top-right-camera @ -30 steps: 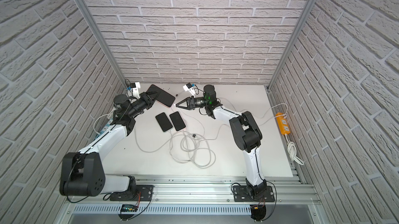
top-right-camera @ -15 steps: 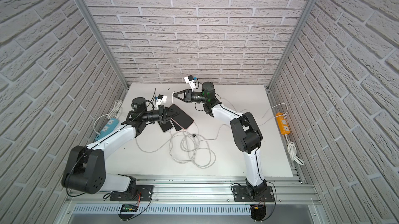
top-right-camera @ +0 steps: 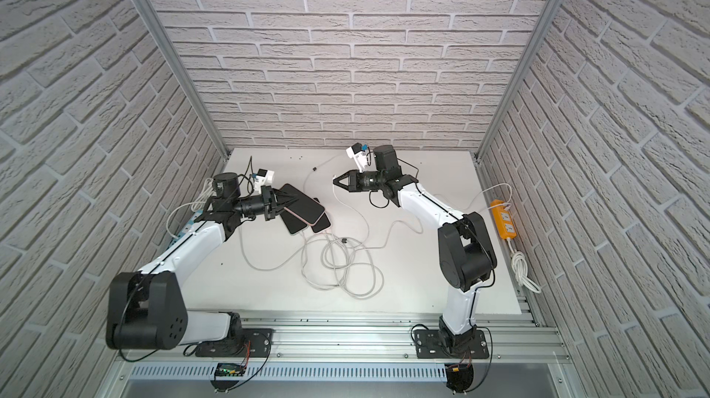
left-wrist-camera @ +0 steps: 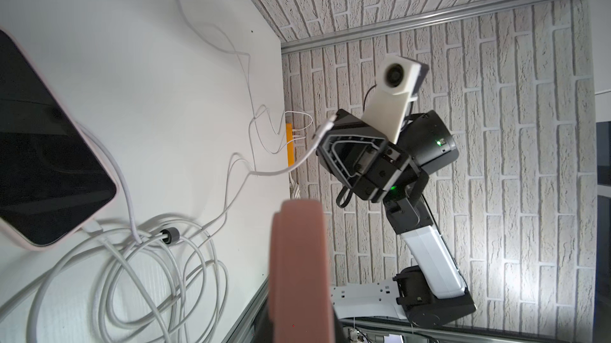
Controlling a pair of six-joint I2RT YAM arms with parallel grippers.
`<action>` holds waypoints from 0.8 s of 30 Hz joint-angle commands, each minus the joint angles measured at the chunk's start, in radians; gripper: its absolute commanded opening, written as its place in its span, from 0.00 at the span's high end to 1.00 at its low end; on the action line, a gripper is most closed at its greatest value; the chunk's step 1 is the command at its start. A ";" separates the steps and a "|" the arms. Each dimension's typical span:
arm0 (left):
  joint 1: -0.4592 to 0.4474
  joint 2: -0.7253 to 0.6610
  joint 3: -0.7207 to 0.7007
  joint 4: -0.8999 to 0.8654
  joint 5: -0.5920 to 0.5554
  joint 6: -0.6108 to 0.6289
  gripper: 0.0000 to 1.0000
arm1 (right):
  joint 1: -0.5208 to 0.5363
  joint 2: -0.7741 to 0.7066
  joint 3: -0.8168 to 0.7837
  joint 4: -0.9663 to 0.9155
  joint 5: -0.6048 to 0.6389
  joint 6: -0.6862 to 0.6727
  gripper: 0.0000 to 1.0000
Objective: Plug the charging cable into the phone
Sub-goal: Place the charging cable at the center of the board.
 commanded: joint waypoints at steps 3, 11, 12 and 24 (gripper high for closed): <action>0.030 -0.079 -0.064 -0.033 0.005 0.065 1.00 | 0.006 -0.061 0.000 -0.415 0.268 -0.276 0.97; 0.048 -0.075 -0.114 -0.034 -0.037 0.085 1.00 | 0.024 0.095 0.133 -0.630 0.637 -0.297 0.67; 0.051 -0.074 -0.112 -0.037 -0.039 0.085 1.00 | 0.024 0.084 0.116 -0.575 0.674 -0.253 0.54; 0.091 -0.116 -0.100 -0.157 -0.076 0.157 1.00 | 0.092 0.269 0.307 -0.615 0.750 -0.254 0.38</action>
